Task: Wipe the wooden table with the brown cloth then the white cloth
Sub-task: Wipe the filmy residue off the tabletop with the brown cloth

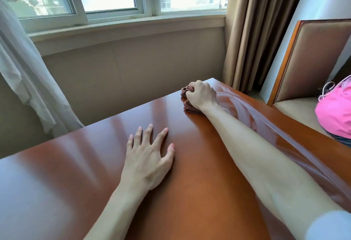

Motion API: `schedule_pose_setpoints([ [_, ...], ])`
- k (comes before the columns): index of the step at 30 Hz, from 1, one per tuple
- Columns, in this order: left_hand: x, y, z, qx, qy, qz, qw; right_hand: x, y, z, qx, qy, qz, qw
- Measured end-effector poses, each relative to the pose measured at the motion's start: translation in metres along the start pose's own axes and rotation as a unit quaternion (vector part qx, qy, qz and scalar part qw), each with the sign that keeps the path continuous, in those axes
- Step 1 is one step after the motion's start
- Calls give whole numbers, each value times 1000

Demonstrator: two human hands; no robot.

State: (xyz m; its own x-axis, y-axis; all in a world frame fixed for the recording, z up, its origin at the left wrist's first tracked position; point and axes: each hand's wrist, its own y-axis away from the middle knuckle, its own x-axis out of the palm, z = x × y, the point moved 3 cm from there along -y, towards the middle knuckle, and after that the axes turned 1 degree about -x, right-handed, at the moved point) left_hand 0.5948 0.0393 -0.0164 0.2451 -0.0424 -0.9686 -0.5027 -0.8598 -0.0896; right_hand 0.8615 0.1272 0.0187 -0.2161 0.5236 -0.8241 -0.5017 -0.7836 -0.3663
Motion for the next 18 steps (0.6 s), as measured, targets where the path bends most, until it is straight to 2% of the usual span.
schedule_pose_setpoints([
  [12, -7, 4, 0, 6, -8, 28, 1000, -94, 258, 26, -80, -16, 24, 996],
  [15, -8, 4, -2, 9, -5, 26, 1000, -100, 277, 28, -90, -29, 25, 995],
  [18, -8, 4, -1, 10, 2, 18, 1000, -89, 242, 24, -91, -7, 47, 995],
])
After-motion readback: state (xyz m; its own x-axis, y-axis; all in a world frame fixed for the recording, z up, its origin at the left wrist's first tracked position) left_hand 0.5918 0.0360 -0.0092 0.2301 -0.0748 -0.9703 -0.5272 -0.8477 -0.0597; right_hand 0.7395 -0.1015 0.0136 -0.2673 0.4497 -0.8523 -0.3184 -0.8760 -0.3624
